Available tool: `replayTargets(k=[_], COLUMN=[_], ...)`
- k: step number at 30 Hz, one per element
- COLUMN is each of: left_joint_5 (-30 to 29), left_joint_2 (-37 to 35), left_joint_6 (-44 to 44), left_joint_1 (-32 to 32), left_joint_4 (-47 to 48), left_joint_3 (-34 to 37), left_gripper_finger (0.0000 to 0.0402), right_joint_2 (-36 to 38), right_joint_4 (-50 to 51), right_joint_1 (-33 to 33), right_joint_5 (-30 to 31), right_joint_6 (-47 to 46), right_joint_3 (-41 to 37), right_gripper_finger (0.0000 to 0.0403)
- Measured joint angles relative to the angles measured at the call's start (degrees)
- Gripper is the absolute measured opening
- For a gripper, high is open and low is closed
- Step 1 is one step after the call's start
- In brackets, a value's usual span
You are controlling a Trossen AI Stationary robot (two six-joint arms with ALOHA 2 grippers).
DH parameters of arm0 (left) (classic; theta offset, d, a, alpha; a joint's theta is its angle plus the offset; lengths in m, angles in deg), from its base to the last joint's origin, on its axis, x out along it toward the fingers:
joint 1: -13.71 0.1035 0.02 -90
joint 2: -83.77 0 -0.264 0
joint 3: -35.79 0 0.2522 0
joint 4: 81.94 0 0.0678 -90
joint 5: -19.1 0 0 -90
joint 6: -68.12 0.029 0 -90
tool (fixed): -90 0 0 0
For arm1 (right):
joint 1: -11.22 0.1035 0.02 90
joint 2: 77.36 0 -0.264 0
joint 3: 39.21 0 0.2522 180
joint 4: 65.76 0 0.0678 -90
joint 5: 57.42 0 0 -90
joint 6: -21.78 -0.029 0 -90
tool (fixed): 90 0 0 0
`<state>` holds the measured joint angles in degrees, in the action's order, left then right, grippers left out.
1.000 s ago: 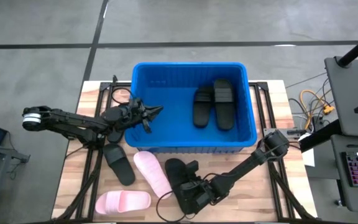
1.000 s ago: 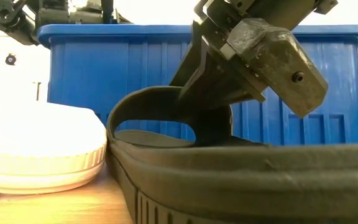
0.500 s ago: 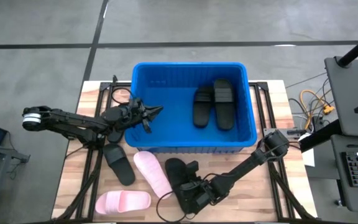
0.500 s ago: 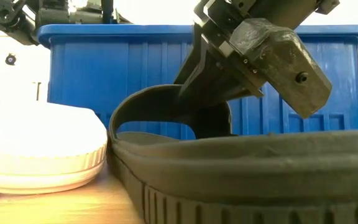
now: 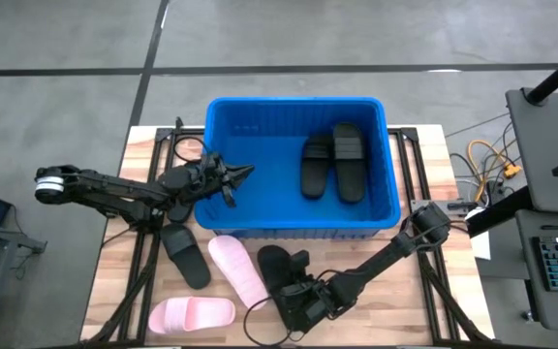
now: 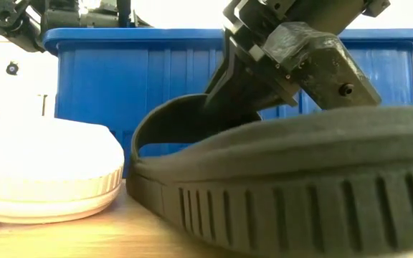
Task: Pick and place slides into bin
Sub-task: Put the black slide into the blue bin
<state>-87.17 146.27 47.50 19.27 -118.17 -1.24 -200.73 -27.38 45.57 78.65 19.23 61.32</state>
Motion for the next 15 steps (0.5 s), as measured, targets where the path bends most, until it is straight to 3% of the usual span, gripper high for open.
replayTargets(k=[15], left_joint_5=[0.11], left_joint_2=[0.00], left_joint_6=[0.00], left_joint_1=[0.00], left_joint_4=[0.02], left_joint_3=[0.00], left_gripper_finger=[0.0006], right_joint_2=[0.09], right_joint_4=[0.36], right_joint_1=[0.00], right_joint_5=[0.02], right_joint_6=[0.22], right_joint_3=[0.00], right_gripper_finger=[0.0027])
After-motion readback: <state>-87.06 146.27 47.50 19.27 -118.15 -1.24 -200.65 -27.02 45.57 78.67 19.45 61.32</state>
